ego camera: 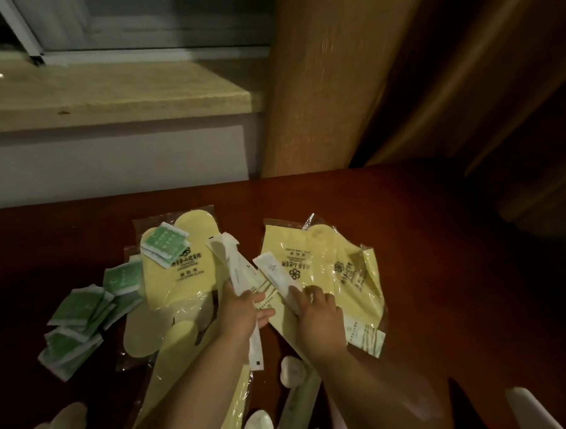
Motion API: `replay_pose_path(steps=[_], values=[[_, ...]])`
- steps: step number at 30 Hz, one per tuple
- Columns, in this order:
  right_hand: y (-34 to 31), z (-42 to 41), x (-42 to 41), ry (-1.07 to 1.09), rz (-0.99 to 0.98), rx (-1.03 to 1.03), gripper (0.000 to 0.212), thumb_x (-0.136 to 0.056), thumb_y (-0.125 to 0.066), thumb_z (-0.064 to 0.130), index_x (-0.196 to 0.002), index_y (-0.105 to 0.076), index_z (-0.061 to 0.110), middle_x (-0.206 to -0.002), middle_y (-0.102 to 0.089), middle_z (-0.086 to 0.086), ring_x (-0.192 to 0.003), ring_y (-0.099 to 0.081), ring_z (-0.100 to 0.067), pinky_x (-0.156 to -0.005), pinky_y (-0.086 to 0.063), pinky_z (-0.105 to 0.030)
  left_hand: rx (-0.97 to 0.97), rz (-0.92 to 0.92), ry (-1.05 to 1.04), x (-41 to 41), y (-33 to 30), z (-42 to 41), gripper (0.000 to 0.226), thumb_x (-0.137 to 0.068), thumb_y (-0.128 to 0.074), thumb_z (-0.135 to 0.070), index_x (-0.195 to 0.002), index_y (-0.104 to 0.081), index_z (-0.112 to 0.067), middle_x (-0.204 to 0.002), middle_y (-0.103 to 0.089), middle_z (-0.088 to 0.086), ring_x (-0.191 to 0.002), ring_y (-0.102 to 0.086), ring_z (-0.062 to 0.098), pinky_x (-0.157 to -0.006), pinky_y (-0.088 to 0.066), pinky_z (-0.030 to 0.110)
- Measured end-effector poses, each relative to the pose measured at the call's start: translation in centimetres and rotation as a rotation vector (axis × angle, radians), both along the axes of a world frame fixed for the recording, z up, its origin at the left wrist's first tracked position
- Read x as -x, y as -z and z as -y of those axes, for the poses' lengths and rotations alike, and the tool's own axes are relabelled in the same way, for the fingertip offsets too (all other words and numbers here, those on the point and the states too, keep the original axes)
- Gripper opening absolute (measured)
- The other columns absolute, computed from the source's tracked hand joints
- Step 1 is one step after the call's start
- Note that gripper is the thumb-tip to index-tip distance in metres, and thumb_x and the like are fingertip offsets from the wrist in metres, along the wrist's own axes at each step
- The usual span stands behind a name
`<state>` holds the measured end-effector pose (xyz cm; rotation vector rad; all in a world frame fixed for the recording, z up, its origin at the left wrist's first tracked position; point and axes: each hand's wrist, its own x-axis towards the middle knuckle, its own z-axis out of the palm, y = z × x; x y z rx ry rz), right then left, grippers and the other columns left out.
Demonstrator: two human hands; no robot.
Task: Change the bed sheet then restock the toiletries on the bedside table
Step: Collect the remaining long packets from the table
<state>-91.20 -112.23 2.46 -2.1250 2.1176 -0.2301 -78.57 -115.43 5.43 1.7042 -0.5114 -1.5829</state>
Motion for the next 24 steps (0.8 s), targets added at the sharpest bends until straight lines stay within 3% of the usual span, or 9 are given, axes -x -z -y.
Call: replay_pose_path(steps=[4, 6, 9, 13, 16, 19, 21, 24], values=[[-0.4, 1.1, 1.1, 0.038, -0.037, 0.065, 0.05, -0.054, -0.085, 0.01, -0.101, -0.069, 0.015, -0.068, -0.064, -0.005, -0.057, -0.06, -0.023, -0.048, -0.046, -0.031, 0.023, 0.009, 0.042, -0.3, -1.1, -1.2, 0.045, -0.101, -0.032, -0.008, -0.145, -0.027, -0.015, -0.107, -0.062, 0.014, -0.074, -0.064, 0.027, -0.067, -0.052, 0.033], [-0.7, 1.6, 1.3, 0.105, 0.056, 0.024, 0.048, -0.069, -0.073, 0.004, -0.116, -0.064, 0.011, -0.075, -0.065, -0.009, -0.065, -0.062, -0.026, -0.054, -0.047, -0.033, 0.015, -0.039, 0.015, -0.4, -1.4, -1.6, 0.044, -0.102, -0.032, -0.008, -0.145, -0.027, -0.015, -0.103, -0.062, 0.013, -0.073, -0.064, 0.025, -0.065, -0.051, 0.032], [-2.4, 1.8, 0.0, 0.177, 0.428, -0.037, 0.05, -0.091, -0.046, 0.001, -0.139, -0.044, 0.014, -0.105, -0.064, -0.011, -0.085, -0.062, -0.026, -0.067, -0.049, -0.03, 0.015, -0.107, -0.014, -0.3, -1.9, -1.8, 0.039, -0.102, -0.033, -0.01, -0.141, -0.033, -0.009, -0.099, -0.065, 0.012, -0.081, -0.064, 0.025, -0.067, -0.051, 0.03], [-5.6, 0.6, -3.6, 0.156, 0.946, -0.098, 0.049, -0.094, -0.047, 0.004, -0.138, -0.044, 0.025, -0.114, -0.061, 0.004, -0.095, -0.065, -0.018, -0.079, -0.056, -0.035, 0.076, -0.122, -0.035, 0.1, -3.0, -2.3, 0.025, -0.101, -0.038, -0.018, -0.125, -0.045, -0.025, -0.105, -0.064, 0.009, -0.094, -0.061, 0.026, -0.083, -0.05, 0.038], [-6.8, -0.6, -5.4, 0.08, 0.89, -0.07, 0.048, -0.094, -0.048, 0.008, -0.139, -0.043, 0.025, -0.129, -0.054, 0.003, -0.112, -0.056, -0.014, -0.095, -0.048, -0.03, 0.099, -0.232, -0.075, -0.1, -3.7, -3.1, 0.032, -0.098, -0.045, -0.03, -0.129, -0.049, -0.024, -0.12, -0.061, 0.01, -0.106, -0.06, 0.025, -0.096, -0.048, 0.044], [-7.7, -2.6, -6.4, 0.06, 0.733, -0.048, 0.049, -0.096, -0.046, 0.016, -0.143, -0.037, 0.027, -0.129, -0.047, 0.0, -0.114, -0.051, -0.016, -0.091, -0.042, -0.02, 0.141, -0.295, -0.047, -0.7, -4.5, -4.9, 0.027, -0.097, -0.049, -0.024, -0.123, -0.051, -0.021, -0.109, -0.062, 0.01, -0.098, -0.061, 0.021, -0.077, -0.051, 0.035], [-8.1, -4.8, -7.0, 0.069, 0.54, -0.035, 0.049, -0.098, -0.043, 0.024, -0.145, -0.032, 0.027, -0.14, -0.038, -0.004, -0.122, -0.043, -0.02, -0.098, -0.039, -0.026, 0.173, -0.282, 0.03, -1.4, -4.9, -6.3, 0.024, -0.096, -0.049, -0.016, -0.12, -0.052, -0.019, -0.102, -0.063, 0.011, -0.092, -0.062, 0.021, -0.07, -0.05, 0.033], [-8.5, -8.8, -7.4, 0.177, 0.397, -0.077, 0.051, -0.099, -0.038, 0.028, -0.148, -0.024, 0.029, -0.156, -0.016, 0.001, -0.138, -0.022, -0.024, -0.11, -0.026, -0.035, 0.188, -0.227, 0.207, -2.4, -5.1, -9.1, 0.026, -0.095, -0.049, -0.008, -0.118, -0.054, -0.017, -0.101, -0.066, 0.012, -0.093, -0.064, 0.027, -0.082, -0.053, 0.041]])
